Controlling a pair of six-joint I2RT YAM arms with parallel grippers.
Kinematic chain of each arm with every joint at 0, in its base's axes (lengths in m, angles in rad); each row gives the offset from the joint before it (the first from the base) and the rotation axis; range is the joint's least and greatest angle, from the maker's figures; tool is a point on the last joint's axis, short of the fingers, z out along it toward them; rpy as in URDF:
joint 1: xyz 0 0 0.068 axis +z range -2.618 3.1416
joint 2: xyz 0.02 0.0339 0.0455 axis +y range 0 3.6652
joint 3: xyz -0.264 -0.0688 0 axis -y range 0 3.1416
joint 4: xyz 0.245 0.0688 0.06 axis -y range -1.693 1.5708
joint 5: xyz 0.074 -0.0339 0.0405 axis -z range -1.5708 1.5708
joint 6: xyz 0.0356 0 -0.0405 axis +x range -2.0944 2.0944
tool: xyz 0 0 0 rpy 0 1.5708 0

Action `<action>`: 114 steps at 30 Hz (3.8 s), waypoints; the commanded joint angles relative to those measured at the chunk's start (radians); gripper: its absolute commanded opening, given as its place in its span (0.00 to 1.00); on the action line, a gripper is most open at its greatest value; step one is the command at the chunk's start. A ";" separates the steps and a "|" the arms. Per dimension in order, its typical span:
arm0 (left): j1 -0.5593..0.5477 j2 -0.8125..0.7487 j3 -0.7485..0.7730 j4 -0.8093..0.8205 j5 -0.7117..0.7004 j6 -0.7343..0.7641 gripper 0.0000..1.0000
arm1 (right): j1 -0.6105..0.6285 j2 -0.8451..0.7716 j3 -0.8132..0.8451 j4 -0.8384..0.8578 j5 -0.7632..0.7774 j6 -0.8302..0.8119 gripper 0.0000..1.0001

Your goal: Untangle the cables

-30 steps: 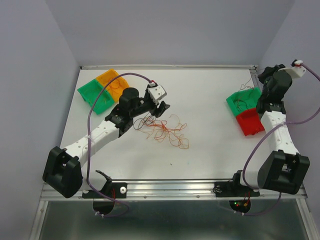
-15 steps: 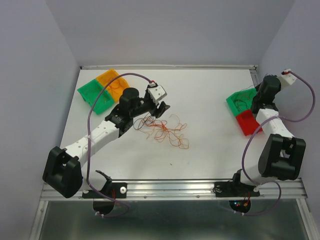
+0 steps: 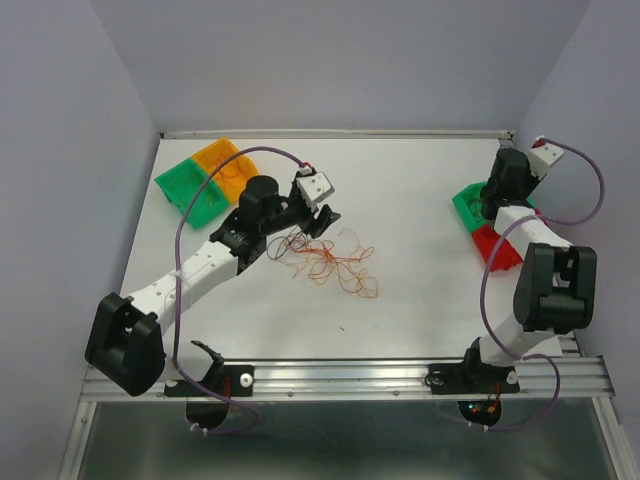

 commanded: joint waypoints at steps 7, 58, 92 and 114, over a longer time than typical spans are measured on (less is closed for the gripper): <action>0.002 -0.019 0.038 0.019 0.022 -0.004 0.71 | 0.026 0.134 0.116 -0.051 0.030 -0.038 0.01; 0.002 0.052 0.077 -0.014 -0.001 0.015 0.71 | -0.057 0.148 0.305 -0.384 -0.206 0.218 0.48; 0.002 0.052 0.080 -0.020 0.005 0.022 0.71 | -0.002 0.227 0.330 -0.358 -0.386 0.176 0.56; 0.002 0.050 0.083 -0.028 0.030 0.019 0.71 | -0.004 0.239 0.239 -0.358 -0.273 0.228 0.00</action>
